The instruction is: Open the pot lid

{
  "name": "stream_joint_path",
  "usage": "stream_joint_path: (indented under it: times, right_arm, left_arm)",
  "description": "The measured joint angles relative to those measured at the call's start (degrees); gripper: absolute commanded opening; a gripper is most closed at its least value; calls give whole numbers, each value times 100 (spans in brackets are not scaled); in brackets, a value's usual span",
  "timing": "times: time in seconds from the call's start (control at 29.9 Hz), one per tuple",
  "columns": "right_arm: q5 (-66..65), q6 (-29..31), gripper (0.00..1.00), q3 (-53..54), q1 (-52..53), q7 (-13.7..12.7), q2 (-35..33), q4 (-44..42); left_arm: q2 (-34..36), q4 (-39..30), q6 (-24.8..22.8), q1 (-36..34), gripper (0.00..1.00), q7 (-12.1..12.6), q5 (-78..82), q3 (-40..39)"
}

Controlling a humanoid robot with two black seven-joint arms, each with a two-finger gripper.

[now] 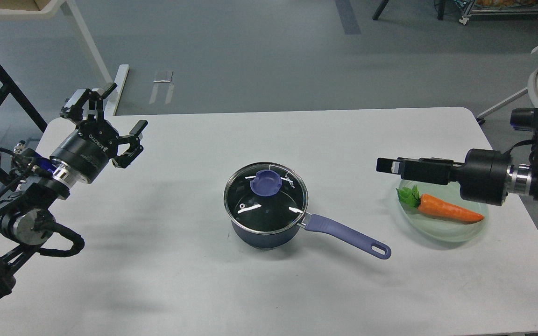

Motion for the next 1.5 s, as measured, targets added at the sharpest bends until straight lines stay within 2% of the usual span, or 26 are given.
stream_joint_path:
  times: [0.17, 0.33, 0.43, 0.5, 0.57, 0.94, 1.37, 1.5]
  right_arm:
    - [-1442, 13, 98, -663, 536, 0, 256, 9]
    - [-1727, 13, 93, -1493, 1315, 0, 799, 1]
    - [-1766, 13, 85, -1945, 1704, 0, 1063, -1]
    - [-1783, 13, 77, -2176, 1878, 0, 1220, -2]
    - [-1864, 13, 75, -2350, 1986, 0, 1365, -2]
    - [-2278, 13, 71, -2771, 2069, -1, 1612, -2]
    - [-2273, -8, 53, -2788, 2002, -1, 1871, -414]
    - [-2257, -19, 52, -2791, 1960, -1, 1900, -447]
  left_arm:
    - [103, -220, 0, 0, 99, -1, 0, 15]
    - [135, -275, 2, 0, 99, -2, 0, 17]
    - [156, -326, 38, 0, 99, -2, 0, 13]
    - [172, -355, 65, 1, 99, -2, 0, 10]
    - [185, -397, 80, 3, 99, -2, 0, 9]
    - [189, -584, 178, 3, 99, -2, 34, 13]
    - [187, -589, 178, 11, 99, -2, 132, 15]
    - [187, -596, 178, 11, 99, -2, 229, 4]
